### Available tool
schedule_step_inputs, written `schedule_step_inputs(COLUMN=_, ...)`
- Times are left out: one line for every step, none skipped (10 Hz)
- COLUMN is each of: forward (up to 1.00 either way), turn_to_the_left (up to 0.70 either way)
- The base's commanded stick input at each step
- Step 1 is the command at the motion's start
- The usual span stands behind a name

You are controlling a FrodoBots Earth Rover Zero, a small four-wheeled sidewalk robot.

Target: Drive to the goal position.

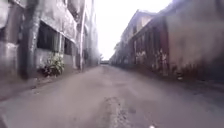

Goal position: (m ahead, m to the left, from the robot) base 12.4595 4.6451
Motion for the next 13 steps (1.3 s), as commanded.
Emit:
schedule_step_inputs(forward=0.5, turn_to_the_left=0.0)
schedule_step_inputs(forward=0.5, turn_to_the_left=0.0)
schedule_step_inputs(forward=0.5, turn_to_the_left=0.0)
schedule_step_inputs(forward=0.5, turn_to_the_left=0.0)
schedule_step_inputs(forward=0.5, turn_to_the_left=0.0)
schedule_step_inputs(forward=0.5, turn_to_the_left=0.0)
schedule_step_inputs(forward=0.5, turn_to_the_left=0.0)
schedule_step_inputs(forward=0.5, turn_to_the_left=0.5)
schedule_step_inputs(forward=0.5, turn_to_the_left=0.5)
schedule_step_inputs(forward=0.5, turn_to_the_left=0.5)
schedule_step_inputs(forward=0.5, turn_to_the_left=0.0)
schedule_step_inputs(forward=0.5, turn_to_the_left=0.0)
schedule_step_inputs(forward=0.5, turn_to_the_left=0.0)
